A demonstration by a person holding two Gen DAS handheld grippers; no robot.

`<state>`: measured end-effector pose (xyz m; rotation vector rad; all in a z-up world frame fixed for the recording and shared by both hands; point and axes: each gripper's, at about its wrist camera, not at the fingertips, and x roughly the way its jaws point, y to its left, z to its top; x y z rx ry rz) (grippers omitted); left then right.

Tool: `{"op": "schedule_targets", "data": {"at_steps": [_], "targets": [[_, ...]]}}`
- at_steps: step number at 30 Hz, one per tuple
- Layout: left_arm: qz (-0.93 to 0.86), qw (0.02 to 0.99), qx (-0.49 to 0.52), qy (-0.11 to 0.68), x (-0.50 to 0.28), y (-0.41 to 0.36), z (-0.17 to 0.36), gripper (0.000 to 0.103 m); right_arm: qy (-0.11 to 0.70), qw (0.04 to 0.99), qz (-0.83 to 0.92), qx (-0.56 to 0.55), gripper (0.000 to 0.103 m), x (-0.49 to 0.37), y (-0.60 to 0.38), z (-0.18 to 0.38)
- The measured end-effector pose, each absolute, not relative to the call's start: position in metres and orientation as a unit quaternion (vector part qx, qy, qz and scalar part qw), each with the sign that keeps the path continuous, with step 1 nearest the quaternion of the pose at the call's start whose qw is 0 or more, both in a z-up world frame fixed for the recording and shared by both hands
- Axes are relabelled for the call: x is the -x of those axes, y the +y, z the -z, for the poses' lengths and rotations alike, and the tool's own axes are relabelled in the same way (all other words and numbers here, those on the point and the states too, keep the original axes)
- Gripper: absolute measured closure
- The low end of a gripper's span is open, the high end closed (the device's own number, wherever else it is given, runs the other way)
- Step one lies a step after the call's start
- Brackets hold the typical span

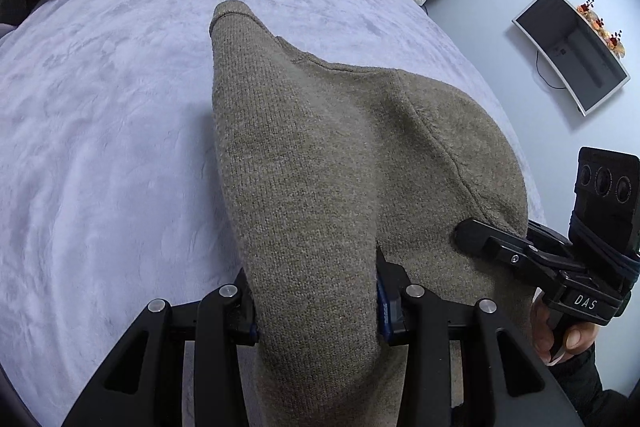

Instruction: Fold small clothes

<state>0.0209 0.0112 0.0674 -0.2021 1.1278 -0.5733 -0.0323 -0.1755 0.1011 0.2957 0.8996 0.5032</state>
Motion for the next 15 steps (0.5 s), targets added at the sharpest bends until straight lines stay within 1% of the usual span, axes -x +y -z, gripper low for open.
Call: {"op": "schedule_targets", "data": {"at_steps": [2, 4, 6, 7, 8, 9, 12, 14, 15], "targets": [[0.260, 0.797, 0.097, 0.536, -0.016, 0.010, -0.049, 0.061, 0.442, 0.854, -0.232, -0.146, 0.065, 0.035, -0.176, -0.084], [0.250, 0.797, 0.100, 0.541, -0.010, 0.013, -0.032, 0.056, 0.460, 0.845, -0.226, -0.150, 0.064, 0.034, -0.176, -0.065], [0.237, 0.801, 0.119, 0.537, -0.010, 0.019, -0.019, 0.028, 0.472, 0.841, -0.217, -0.152, 0.061, 0.033, -0.181, -0.046], [0.232, 0.800, 0.136, 0.537, -0.010, 0.027, -0.015, 0.024, 0.475, 0.839, -0.211, -0.162, 0.054, 0.031, -0.186, -0.039], [0.230, 0.797, 0.155, 0.536, -0.008, 0.035, -0.013, 0.024, 0.480, 0.834, -0.202, -0.179, 0.043, 0.029, -0.195, -0.032], [0.232, 0.798, 0.171, 0.530, -0.003, 0.046, -0.015, 0.024, 0.484, 0.829, -0.188, -0.205, 0.039, 0.029, -0.206, -0.026], [0.201, 0.832, 0.154, 0.494, 0.021, 0.069, -0.035, 0.024, 0.471, 0.835, -0.155, -0.238, 0.038, 0.044, -0.229, -0.028], [0.183, 0.857, 0.126, 0.465, 0.035, 0.076, -0.051, 0.024, 0.444, 0.862, -0.134, -0.203, 0.038, 0.063, -0.231, -0.046], [0.186, 0.864, 0.112, 0.453, 0.042, 0.075, -0.060, 0.024, 0.425, 0.881, -0.127, -0.164, 0.038, 0.075, -0.226, -0.060]]}}
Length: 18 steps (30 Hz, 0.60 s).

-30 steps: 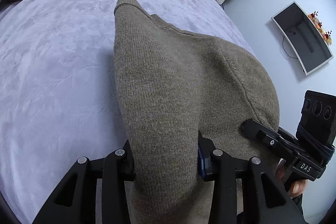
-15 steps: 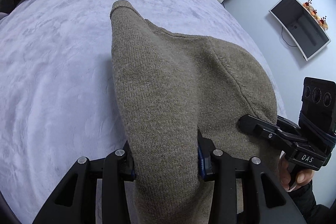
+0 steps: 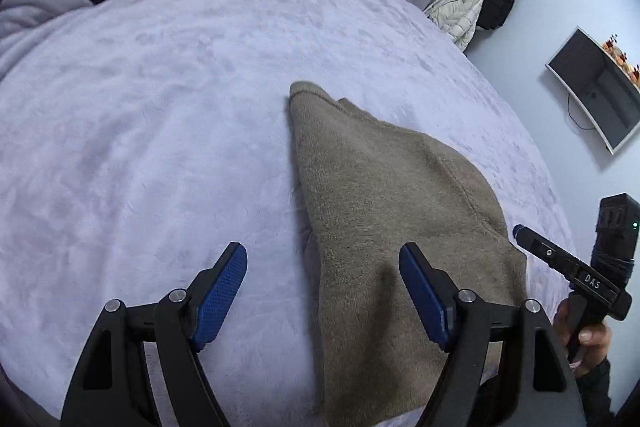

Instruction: Fold small clothes

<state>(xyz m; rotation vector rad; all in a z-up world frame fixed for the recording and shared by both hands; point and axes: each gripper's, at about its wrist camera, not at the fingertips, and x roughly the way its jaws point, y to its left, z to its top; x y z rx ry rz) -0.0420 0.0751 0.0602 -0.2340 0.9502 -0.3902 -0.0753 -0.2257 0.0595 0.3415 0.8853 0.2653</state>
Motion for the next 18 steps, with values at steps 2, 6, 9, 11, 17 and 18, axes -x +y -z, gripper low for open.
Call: {"op": "schedule_targets", "data": {"at_steps": [2, 6, 9, 11, 17, 18], "targets": [[0.202, 0.873, 0.083, 0.435, 0.049, 0.063, -0.074, 0.024, 0.396, 0.904, -0.133, -0.093, 0.038, 0.094, -0.209, -0.082], [0.270, 0.875, -0.003, 0.401, 0.067, 0.019, -0.087, 0.024, 0.358, 0.914, -0.188, 0.040, 0.038, 0.120, -0.161, -0.108], [0.320, 0.859, -0.046, 0.397, 0.082, -0.002, -0.080, 0.024, 0.345, 0.901, -0.228, 0.130, 0.038, 0.140, -0.130, -0.104], [0.343, 0.850, -0.068, 0.393, 0.091, -0.014, -0.074, 0.024, 0.351, 0.888, -0.252, 0.158, 0.038, 0.146, -0.121, -0.094], [0.337, 0.839, -0.093, 0.417, 0.086, -0.013, -0.039, 0.024, 0.402, 0.857, -0.272, 0.174, 0.040, 0.135, -0.122, -0.047], [0.338, 0.839, -0.097, 0.415, 0.088, -0.013, -0.039, 0.024, 0.407, 0.856, -0.275, 0.165, 0.040, 0.135, -0.128, -0.043]]}}
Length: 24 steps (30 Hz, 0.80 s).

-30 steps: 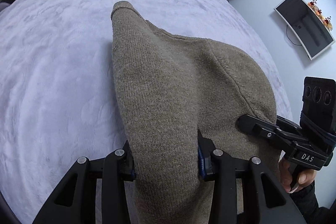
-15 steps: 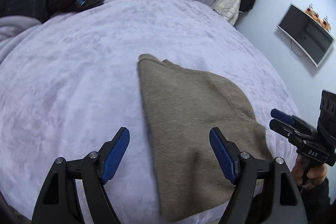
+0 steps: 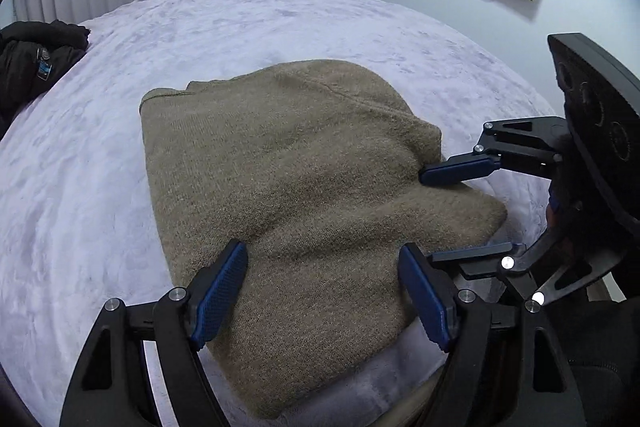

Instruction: Fold small clothes

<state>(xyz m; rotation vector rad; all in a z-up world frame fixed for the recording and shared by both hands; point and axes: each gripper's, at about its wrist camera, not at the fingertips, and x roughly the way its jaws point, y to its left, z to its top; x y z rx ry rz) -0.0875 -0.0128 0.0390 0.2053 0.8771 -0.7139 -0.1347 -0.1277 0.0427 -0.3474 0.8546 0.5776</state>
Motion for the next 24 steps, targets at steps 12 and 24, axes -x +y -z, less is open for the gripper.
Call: {"op": "schedule_targets", "data": {"at_steps": [12, 24], "targets": [[0.345, 0.847, -0.082, 0.396, 0.099, -0.003, -0.070, 0.024, 0.409, 0.859, -0.288, 0.112, 0.038, 0.148, -0.154, -0.049], [0.233, 0.849, -0.126, 0.458, 0.048, -0.037, -0.039, 0.011, 0.390, 0.862, -0.278, 0.170, 0.037, 0.093, -0.137, -0.043]]}}
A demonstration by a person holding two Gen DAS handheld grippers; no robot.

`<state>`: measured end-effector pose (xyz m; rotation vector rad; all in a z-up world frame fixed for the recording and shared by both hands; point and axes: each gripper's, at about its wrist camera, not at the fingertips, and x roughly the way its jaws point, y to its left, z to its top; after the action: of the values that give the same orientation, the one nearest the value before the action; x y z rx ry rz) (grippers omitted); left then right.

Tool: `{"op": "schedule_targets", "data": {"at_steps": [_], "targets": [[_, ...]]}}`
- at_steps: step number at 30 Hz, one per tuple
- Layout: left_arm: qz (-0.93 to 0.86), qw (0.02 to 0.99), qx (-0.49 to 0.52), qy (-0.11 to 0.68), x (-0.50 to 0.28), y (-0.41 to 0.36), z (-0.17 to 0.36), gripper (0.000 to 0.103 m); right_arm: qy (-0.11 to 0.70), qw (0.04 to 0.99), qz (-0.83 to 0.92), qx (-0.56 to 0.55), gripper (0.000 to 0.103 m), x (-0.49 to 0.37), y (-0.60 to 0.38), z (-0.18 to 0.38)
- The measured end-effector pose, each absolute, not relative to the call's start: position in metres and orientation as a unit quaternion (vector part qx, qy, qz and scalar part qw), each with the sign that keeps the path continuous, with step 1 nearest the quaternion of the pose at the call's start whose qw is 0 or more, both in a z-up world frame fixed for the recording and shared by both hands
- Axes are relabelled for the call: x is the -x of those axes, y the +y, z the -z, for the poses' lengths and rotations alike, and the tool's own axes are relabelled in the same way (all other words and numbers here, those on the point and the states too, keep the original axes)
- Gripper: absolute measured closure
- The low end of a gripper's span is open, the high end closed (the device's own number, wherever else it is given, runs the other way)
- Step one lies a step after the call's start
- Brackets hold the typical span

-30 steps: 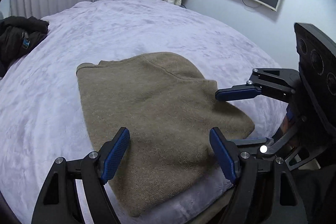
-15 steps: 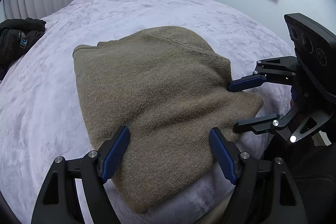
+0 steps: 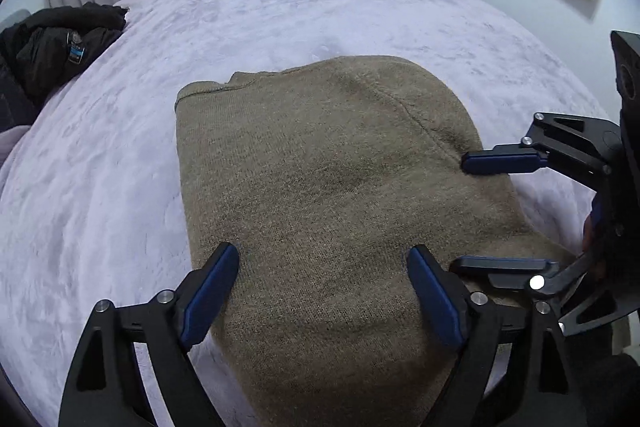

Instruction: Fold small clothes

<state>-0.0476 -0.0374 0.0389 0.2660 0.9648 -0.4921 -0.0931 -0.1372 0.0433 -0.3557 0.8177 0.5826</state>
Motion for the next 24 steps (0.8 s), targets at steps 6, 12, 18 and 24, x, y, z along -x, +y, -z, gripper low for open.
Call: {"op": "schedule_targets", "data": {"at_steps": [6, 12, 18, 24], "targets": [[0.220, 0.851, -0.142, 0.454, 0.053, -0.048, -0.040, 0.000, 0.382, 0.869, -0.279, 0.143, 0.037, 0.096, -0.148, -0.042], [0.170, 0.873, -0.101, 0.447, 0.030, -0.027, -0.064, 0.000, 0.374, 0.876, -0.285, 0.112, 0.033, 0.092, -0.156, -0.068], [0.104, 0.849, -0.045, 0.516, -0.007, -0.010, -0.034, 0.000, 0.408, 0.885, -0.214, 0.073, 0.030, 0.056, -0.156, -0.067], [0.105, 0.848, -0.039, 0.518, -0.013, -0.014, -0.030, 0.000, 0.446, 0.873, -0.179, 0.080, 0.023, 0.027, -0.144, -0.046]]}}
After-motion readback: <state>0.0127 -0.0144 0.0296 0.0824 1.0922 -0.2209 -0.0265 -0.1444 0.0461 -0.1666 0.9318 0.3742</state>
